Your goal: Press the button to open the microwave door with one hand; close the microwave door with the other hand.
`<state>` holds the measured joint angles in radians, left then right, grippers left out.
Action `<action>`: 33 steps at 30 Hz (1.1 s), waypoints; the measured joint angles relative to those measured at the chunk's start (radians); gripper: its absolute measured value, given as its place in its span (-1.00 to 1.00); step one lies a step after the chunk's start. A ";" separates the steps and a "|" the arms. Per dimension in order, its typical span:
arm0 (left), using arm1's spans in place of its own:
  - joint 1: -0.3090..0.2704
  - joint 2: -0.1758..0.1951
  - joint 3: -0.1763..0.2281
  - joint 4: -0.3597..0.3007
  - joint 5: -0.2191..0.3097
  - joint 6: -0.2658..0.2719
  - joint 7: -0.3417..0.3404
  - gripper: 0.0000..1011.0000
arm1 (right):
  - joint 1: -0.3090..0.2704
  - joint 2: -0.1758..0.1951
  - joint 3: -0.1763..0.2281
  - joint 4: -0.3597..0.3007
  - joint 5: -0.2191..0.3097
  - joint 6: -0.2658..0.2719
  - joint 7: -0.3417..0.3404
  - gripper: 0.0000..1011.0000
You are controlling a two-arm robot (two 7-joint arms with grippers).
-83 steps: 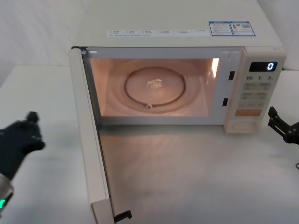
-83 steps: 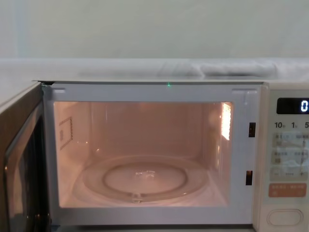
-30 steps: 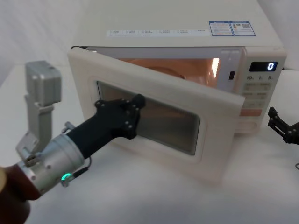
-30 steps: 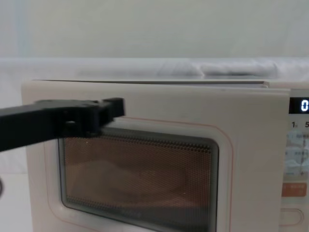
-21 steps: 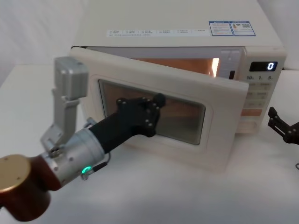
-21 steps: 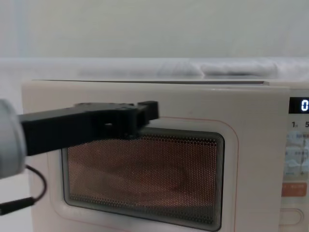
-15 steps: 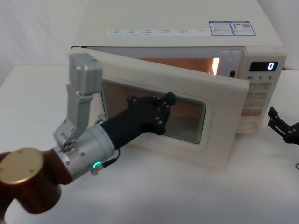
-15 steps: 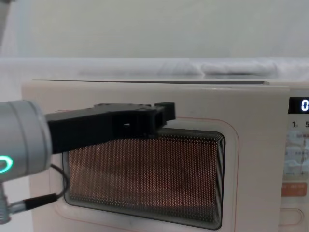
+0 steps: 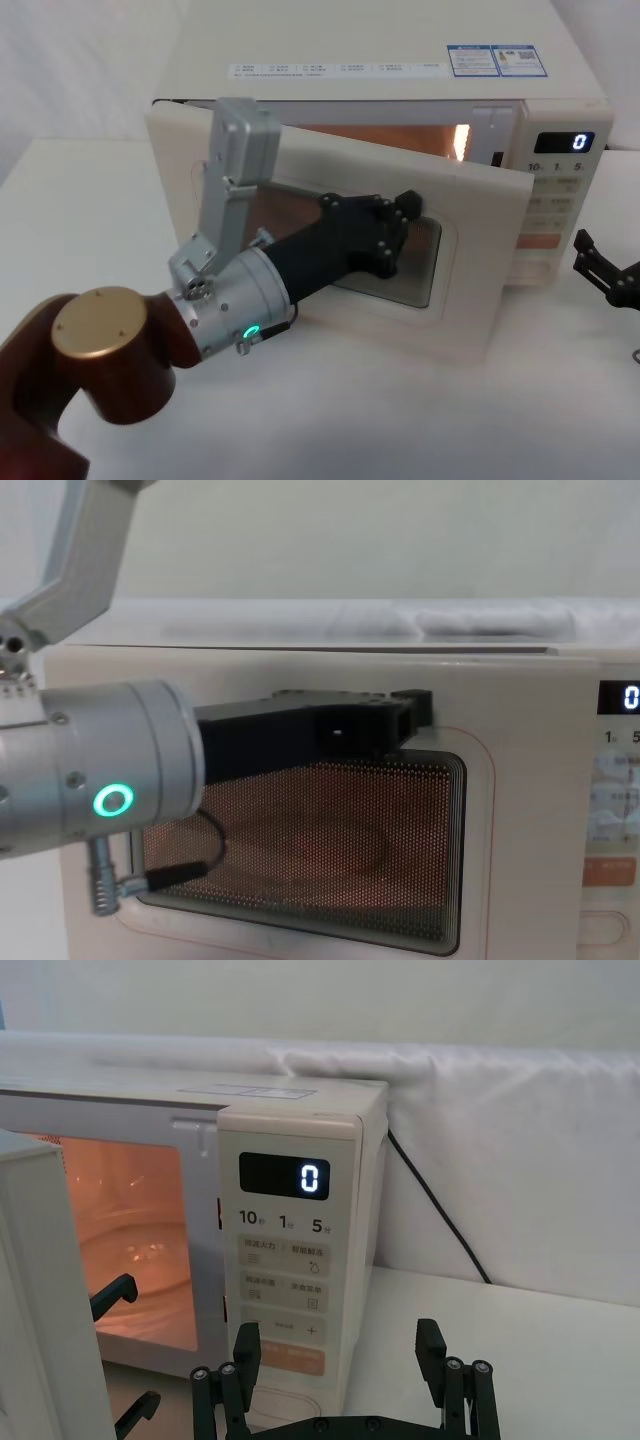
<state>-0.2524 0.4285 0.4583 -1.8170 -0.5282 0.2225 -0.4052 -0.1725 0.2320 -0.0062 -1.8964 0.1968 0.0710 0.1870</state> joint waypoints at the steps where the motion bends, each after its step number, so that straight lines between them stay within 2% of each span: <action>1: -0.005 -0.002 0.003 0.004 -0.001 0.000 0.000 -1.00 | 0.000 0.000 0.000 0.000 0.000 0.000 0.000 0.98; 10: -0.064 -0.028 0.047 0.059 -0.001 -0.002 0.003 -1.00 | 0.000 0.000 0.000 0.000 0.000 0.000 0.000 0.98; 18: -0.090 -0.053 0.067 0.092 0.023 -0.009 0.032 -1.00 | 0.000 0.000 0.000 0.000 0.000 0.000 0.000 0.98; 26: -0.095 -0.081 0.078 0.110 0.066 -0.039 0.063 -1.00 | 0.000 0.000 0.000 0.000 0.000 0.000 0.000 0.98; 33: -0.087 -0.127 0.078 0.115 0.121 -0.046 0.121 -1.00 | 0.000 0.000 0.000 0.000 0.000 0.000 0.000 0.98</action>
<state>-0.3393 0.3017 0.5360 -1.7016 -0.4068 0.1769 -0.2844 -0.1725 0.2319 -0.0062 -1.8964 0.1968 0.0710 0.1870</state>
